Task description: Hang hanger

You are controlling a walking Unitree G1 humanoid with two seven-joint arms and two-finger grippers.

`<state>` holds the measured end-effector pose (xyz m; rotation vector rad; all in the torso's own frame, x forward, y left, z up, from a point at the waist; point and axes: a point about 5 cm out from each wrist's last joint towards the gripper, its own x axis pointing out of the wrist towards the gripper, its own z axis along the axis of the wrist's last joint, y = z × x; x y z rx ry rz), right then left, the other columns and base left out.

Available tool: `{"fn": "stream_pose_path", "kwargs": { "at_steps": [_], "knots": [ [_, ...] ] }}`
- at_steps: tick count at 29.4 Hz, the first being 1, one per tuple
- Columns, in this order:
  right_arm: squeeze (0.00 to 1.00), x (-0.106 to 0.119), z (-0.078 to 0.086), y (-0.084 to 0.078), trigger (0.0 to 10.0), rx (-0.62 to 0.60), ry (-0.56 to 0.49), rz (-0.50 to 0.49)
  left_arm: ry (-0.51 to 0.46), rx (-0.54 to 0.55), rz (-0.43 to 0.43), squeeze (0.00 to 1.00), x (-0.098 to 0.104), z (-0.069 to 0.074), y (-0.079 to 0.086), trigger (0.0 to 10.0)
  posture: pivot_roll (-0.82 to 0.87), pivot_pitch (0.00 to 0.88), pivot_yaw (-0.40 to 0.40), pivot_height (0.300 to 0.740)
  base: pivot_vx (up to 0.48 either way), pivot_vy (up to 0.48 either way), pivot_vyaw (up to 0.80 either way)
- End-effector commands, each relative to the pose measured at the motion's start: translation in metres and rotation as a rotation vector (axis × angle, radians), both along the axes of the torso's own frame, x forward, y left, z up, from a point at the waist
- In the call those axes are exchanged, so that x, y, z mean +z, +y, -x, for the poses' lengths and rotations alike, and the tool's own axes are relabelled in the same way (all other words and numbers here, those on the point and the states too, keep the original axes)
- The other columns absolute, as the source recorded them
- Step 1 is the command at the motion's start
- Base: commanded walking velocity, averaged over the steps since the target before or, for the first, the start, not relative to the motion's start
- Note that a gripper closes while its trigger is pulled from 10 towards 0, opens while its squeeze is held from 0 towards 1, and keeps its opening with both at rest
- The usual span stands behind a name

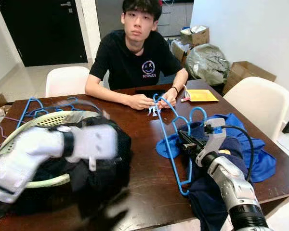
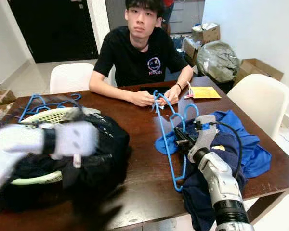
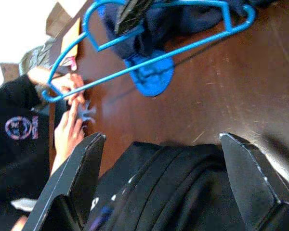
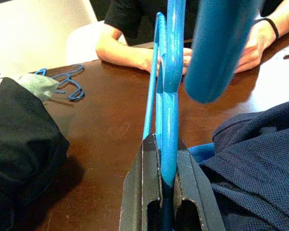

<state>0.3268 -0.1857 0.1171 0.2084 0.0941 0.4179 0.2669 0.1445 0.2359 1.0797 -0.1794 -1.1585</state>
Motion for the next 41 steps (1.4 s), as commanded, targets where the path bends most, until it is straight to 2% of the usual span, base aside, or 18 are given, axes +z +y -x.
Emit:
{"fn": "stream_pose_path", "kwargs": {
  "at_steps": [1, 3, 5, 6, 7, 9, 10, 12, 15, 19, 22, 26, 28, 29, 41],
  "knots": [
    [0.0, -0.013, 0.002, 0.001, 10.0, 0.003, 0.066, 0.005, -0.028, -0.052, -0.126, 0.0, 0.009, -0.003, -0.001, 10.0, 0.04, 0.0, -0.028, 0.74, 0.0, 0.0, 0.0],
    [0.0, -0.014, 0.001, 0.001, 10.0, 0.004, 0.07, 0.002, -0.022, -0.061, -0.197, 0.0, 0.015, -0.005, 0.003, 10.0, 0.04, 0.0, -0.028, 0.74, 0.0, 0.0, 0.0],
    [0.0, -0.014, 0.001, 0.001, 10.0, 0.004, 0.071, 0.002, -0.023, -0.062, -0.23, 0.0, 0.017, -0.005, 0.003, 10.0, 0.04, 0.0, -0.033, 0.74, 0.0, 0.0, 0.0],
    [0.0, -0.015, 0.0, 0.001, 10.0, 0.009, 0.075, 0.003, -0.076, -0.079, -0.301, 0.0, 0.022, -0.012, 0.0, 10.0, 0.04, 0.0, -0.049, 0.74, 0.0, 0.0, 0.0],
    [0.0, -0.015, 0.0, 0.001, 10.0, 0.009, 0.075, 0.003, -0.076, -0.079, -0.301, 0.0, 0.022, -0.012, 0.0, 10.0, 0.04, 0.0, -0.049, 0.74, 0.0, 0.0, 0.0],
    [0.0, -0.016, -0.001, 0.002, 10.0, 0.015, 0.08, 0.005, -0.148, -0.1, -0.403, 0.0, 0.027, -0.021, -0.005, 10.0, 0.04, 0.0, -0.049, 0.74, 0.0, 0.0, 0.0],
    [0.0, -0.016, -0.001, 0.002, 10.0, 0.015, 0.08, 0.005, -0.148, -0.1, -0.403, 0.0, 0.027, -0.021, -0.005, 10.0, 0.04, 0.0, -0.049, 0.74, 0.0, 0.0, 0.0],
    [0.0, -0.016, -0.002, 0.003, 10.0, 0.018, 0.084, 0.006, -0.111, -0.114, -0.488, 0.0, 0.022, -0.028, -0.007, 10.0, 0.04, 0.0, -0.056, 0.74, 0.0, 0.0, 0.0],
    [0.0, -0.017, -0.002, 0.003, 10.0, 0.02, 0.087, 0.008, -0.011, -0.147, -0.642, 0.0, -0.002, -0.033, -0.002, 10.0, 0.03, 0.0, -0.059, 0.74, 0.0, 0.0, 0.0],
    [0.0, -0.018, -0.003, 0.002, 10.0, 0.021, 0.088, 0.011, -0.006, -0.15, -0.693, 0.0, -0.013, -0.042, -0.002, 10.0, 0.02, 0.0, -0.056, 0.74, 0.0, 0.0, 0.0],
    [0.0, -0.018, -0.003, 0.002, 10.0, 0.021, 0.088, 0.012, -0.001, -0.155, -0.697, 0.0, -0.015, -0.044, -0.002, 10.0, 0.02, 0.0, -0.056, 0.74, 0.0, 0.0, 0.0],
    [0.0, -0.018, -0.003, 0.002, 10.0, 0.018, 0.084, 0.015, -0.01, -0.119, -0.676, 0.0, -0.02, -0.055, -0.005, 10.0, 0.01, 0.0, -0.046, 0.74, 0.0, 0.0, 0.0],
    [0.0, -0.018, -0.003, 0.002, 10.0, 0.017, 0.083, 0.015, -0.016, -0.113, -0.679, 0.0, -0.021, -0.058, -0.005, 9.6, 0.01, 0.0, -0.045, 0.74, 0.0, 0.0, 0.0],
    [0.0, -0.018, -0.004, 0.002, 10.0, 0.016, 0.082, 0.015, -0.007, -0.108, -0.67, 0.0, -0.022, -0.06, -0.005, 0.0, 0.01, 0.0, -0.044, 0.74, 0.0, 0.0, 0.0],
    [0.0, -0.018, -0.004, 0.002, 10.0, 0.01, 0.077, 0.009, 0.022, -0.101, -0.655, 0.0, -0.027, -0.065, 0.0, 0.0, 0.01, 0.0, -0.039, 0.74, 0.0, 0.0, 0.0]
  ]
}}
